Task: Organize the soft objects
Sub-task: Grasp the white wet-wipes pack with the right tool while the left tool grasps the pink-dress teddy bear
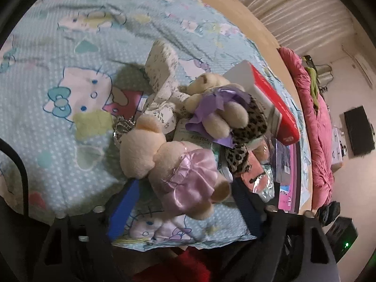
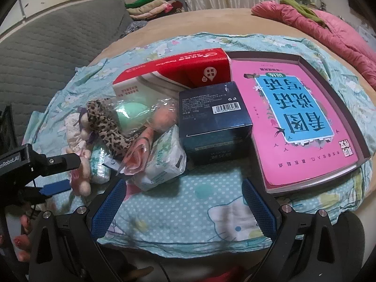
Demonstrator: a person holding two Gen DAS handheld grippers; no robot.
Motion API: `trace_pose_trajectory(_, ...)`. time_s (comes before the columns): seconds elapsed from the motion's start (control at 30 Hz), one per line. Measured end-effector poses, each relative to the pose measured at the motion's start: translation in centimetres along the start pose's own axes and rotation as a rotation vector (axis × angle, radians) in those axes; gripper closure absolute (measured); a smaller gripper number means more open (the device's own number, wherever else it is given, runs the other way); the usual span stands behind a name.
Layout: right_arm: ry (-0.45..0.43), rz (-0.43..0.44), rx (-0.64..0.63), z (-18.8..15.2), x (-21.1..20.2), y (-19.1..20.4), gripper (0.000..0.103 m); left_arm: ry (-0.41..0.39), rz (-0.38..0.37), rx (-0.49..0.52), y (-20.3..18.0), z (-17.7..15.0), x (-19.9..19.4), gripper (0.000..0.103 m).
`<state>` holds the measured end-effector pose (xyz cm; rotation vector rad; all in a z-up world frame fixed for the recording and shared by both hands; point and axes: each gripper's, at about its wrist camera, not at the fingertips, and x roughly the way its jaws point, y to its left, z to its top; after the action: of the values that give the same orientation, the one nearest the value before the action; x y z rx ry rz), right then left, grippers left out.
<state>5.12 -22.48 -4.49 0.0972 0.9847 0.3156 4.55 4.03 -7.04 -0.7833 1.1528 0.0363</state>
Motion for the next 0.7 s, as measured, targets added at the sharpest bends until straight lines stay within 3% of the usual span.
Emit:
trace_pose_trajectory(0.23, 0.008, 0.069, 0.119, 0.7, 0.9, -1.5, 0.007, 0.047, -0.042, -0.036, 0.4, 0.5, 2.3, 0.037)
trace_pose_trajectory(0.3, 0.030, 0.090, 0.155, 0.9, 1.5, -2.0, 0.015, 0.046, -0.050, -0.028, 0.4, 0.6, 2.4, 0.039)
trace_pose_trajectory(0.37, 0.061, 0.112, 0.167, 1.0, 2.2, -2.0, 0.036, 0.042, -0.058, -0.018, 0.5, 0.6, 2.3, 0.040)
trace_pose_trajectory(0.43, 0.090, 0.139, 0.177, 1.0, 2.9, -1.9, 0.046, 0.039, -0.063, -0.010, 0.5, 0.6, 2.3, 0.042)
trace_pose_trajectory(0.6, 0.077, 0.169, 0.187, 1.7, 3.4, -1.4, 0.056, 0.030, -0.076, -0.008, 0.9, 0.4, 1.8, 0.047)
trace_pose_trajectory(0.7, 0.081, 0.236, 0.214, 2.2, 4.2, -1.3, 0.065, 0.024, -0.079, -0.002, 1.1, 0.2, 1.6, 0.051)
